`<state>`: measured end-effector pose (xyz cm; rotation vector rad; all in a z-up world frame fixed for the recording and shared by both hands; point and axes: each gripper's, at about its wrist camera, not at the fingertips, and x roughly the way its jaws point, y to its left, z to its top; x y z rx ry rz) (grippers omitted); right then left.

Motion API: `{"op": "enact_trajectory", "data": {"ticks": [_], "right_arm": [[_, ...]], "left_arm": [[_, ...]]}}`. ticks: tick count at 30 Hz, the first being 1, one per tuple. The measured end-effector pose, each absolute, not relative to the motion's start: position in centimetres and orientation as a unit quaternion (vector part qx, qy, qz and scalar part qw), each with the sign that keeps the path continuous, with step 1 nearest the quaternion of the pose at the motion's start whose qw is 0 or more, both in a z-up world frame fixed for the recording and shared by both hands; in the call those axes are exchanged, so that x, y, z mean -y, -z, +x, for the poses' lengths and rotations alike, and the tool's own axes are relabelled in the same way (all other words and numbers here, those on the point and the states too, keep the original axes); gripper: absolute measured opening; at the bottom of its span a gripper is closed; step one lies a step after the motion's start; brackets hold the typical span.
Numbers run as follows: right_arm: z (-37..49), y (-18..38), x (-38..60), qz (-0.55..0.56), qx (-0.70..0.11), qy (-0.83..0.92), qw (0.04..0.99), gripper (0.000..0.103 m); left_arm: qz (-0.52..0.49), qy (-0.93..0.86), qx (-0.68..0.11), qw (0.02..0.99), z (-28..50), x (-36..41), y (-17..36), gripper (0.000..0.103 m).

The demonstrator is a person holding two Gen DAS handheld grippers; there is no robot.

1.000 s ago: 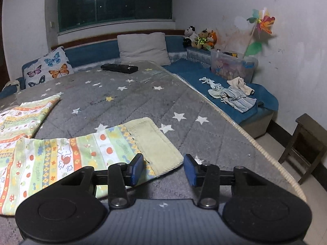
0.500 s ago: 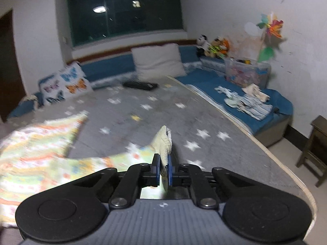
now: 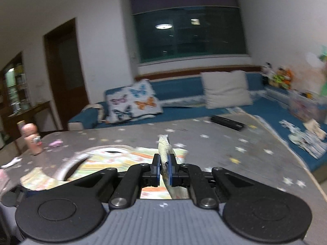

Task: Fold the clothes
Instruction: 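Lift the sleeve cuff with the right gripper and fold it across the shirt front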

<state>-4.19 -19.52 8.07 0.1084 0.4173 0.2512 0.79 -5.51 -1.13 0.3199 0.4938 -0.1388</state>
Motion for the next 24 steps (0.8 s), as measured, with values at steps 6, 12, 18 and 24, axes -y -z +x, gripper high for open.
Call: {"op": "enact_trajectory", "data": {"ticks": [6,12,18,24], "right_arm": [[-2.7,-8.9,13.8,0.033,-0.212,-0.184,0.959,0.007],[-1.9,-8.3,9.2,0.015,-0.226,-0.23,0.946,0.007],[-1.6,-7.3,5.9,0.01,-0.24,-0.26,0.935,0.007],[-1.5,-5.9,4.4,0.005,-0.252,-0.283,0.925,0.015]], "left_arm": [[0.146,0.067,-0.242,0.957,0.4,4.9,1.4,0.103],[0.131,0.06,-0.245,0.959,0.3,3.9,1.6,0.103],[0.127,0.058,-0.249,0.958,0.3,3.6,1.8,0.103],[0.13,0.054,-0.252,0.958,0.3,3.7,1.8,0.103]]}}
